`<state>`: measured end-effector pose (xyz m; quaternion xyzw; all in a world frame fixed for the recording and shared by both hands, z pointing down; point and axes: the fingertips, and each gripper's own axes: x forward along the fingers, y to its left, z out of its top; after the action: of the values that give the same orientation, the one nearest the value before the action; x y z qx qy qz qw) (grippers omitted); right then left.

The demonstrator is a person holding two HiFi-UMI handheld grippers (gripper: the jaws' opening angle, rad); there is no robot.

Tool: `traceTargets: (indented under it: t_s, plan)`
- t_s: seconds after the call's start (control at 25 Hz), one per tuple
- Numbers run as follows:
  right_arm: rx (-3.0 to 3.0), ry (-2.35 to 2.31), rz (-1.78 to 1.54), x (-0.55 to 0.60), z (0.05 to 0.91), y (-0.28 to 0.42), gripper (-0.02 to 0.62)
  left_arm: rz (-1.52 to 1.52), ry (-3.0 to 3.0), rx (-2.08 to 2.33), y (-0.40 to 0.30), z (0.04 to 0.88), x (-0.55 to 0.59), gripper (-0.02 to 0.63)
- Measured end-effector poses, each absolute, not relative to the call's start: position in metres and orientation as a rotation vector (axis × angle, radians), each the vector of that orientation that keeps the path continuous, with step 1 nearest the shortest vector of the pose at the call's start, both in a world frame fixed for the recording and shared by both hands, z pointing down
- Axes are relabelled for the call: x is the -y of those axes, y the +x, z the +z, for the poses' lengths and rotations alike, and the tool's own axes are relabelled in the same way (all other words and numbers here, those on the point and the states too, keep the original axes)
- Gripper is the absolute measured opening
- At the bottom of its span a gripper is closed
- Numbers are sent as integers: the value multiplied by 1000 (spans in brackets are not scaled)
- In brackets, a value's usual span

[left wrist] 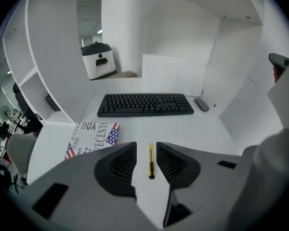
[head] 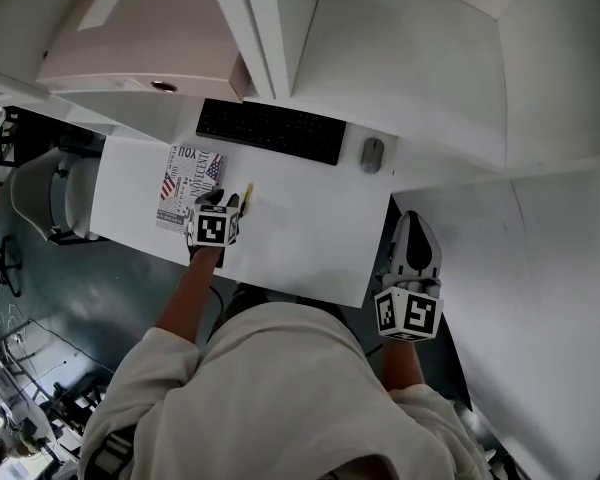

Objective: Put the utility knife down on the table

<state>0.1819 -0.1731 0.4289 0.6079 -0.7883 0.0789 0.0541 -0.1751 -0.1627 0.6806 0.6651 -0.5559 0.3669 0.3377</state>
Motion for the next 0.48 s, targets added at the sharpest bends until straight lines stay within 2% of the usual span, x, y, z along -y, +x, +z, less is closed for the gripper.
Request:
traceTargets:
  t_s: [0.48]
  plan:
    - [2566, 1674, 141, 183, 400, 118, 3, 707, 1897, 1736, -214, 569, 158, 103]
